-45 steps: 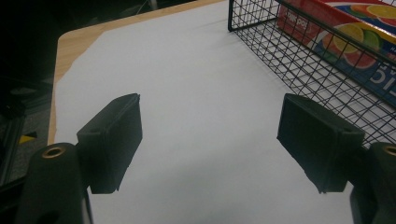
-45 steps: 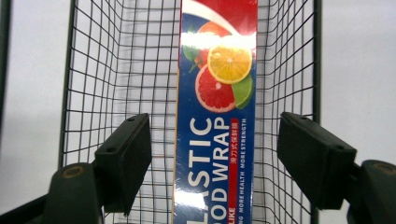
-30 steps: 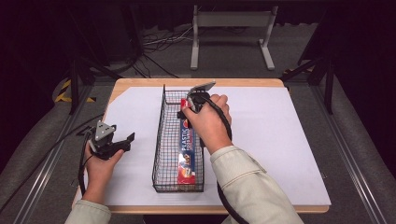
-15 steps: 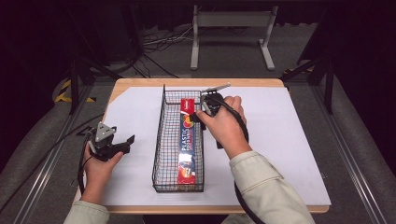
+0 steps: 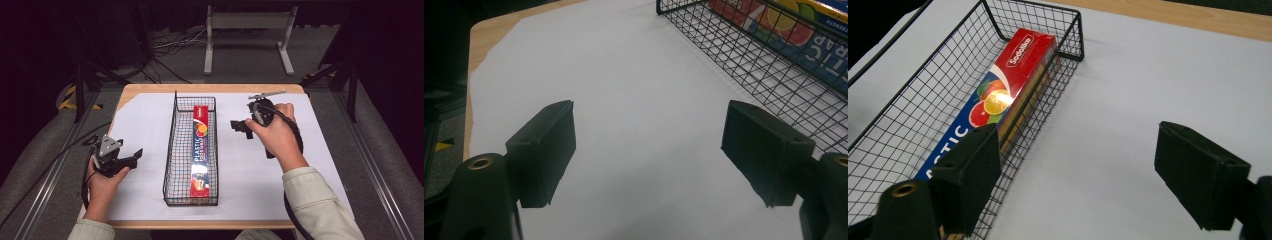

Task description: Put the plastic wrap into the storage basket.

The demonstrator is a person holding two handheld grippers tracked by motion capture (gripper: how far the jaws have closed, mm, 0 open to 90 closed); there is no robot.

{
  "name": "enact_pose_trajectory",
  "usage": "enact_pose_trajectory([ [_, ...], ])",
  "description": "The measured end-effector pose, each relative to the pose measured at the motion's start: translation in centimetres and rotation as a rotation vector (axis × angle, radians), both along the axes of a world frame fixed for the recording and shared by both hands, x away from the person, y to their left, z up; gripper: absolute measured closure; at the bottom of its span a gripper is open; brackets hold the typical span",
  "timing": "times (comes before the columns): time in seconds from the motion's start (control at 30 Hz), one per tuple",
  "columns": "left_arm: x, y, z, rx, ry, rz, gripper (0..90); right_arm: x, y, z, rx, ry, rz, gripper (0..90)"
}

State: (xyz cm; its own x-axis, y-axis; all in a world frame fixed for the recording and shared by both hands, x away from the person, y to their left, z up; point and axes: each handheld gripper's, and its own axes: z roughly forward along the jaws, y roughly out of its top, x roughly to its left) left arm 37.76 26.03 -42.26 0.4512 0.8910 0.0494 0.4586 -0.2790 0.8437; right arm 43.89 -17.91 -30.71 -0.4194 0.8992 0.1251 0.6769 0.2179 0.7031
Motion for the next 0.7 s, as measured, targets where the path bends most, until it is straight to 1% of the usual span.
enact_pose_trajectory([
  [0.07,-0.1,0.1,0.0,0.001,0.000,0.000,21.9,-0.1,-1.3,0.3,-0.003,-0.012,0.001,19.4],
  [0.1,-0.3,0.2,0.1,0.002,0.000,0.003,21.9,-0.2,-2.3,0.5,-0.006,-0.020,0.000,19.4],
  [0.13,-0.4,0.2,0.1,0.002,-0.002,0.001,21.9,-0.2,-2.3,0.5,-0.006,-0.020,0.000,19.4],
  [0.2,-0.6,0.3,0.0,0.007,-0.001,0.000,21.9,-0.3,-3.5,0.6,-0.008,-0.040,0.010,19.3],
  [0.3,-0.9,0.4,-0.1,0.005,0.007,0.005,21.9,-0.5,-4.9,0.6,-0.008,-0.052,0.019,18.8],
  [0.33,-1.0,0.5,-0.1,0.003,0.005,0.006,21.9,-0.6,-5.5,0.6,-0.011,-0.063,0.025,18.8],
  [0.43,-1.2,0.7,-0.2,-0.005,0.006,0.009,21.9,-0.7,-6.5,0.5,-0.029,-0.075,0.036,18.2],
  [0.5,-1.3,0.9,-0.2,-0.009,0.006,0.007,21.9,-0.9,-7.2,0.5,-0.061,-0.094,0.059,17.9],
  [0.53,-1.4,1.0,-0.3,-0.012,0.006,0.005,21.9,-0.9,-7.4,0.6,-0.064,-0.100,0.069,17.9],
  [0.63,-1.5,1.1,-0.5,-0.012,0.010,0.001,21.8,-1.1,-8.5,0.4,-0.060,-0.134,0.101,16.7],
  [0.7,-1.5,1.0,-0.5,-0.012,0.010,-0.003,21.7,-1.2,-9.1,0.2,-0.067,-0.159,0.117,16.3],
])
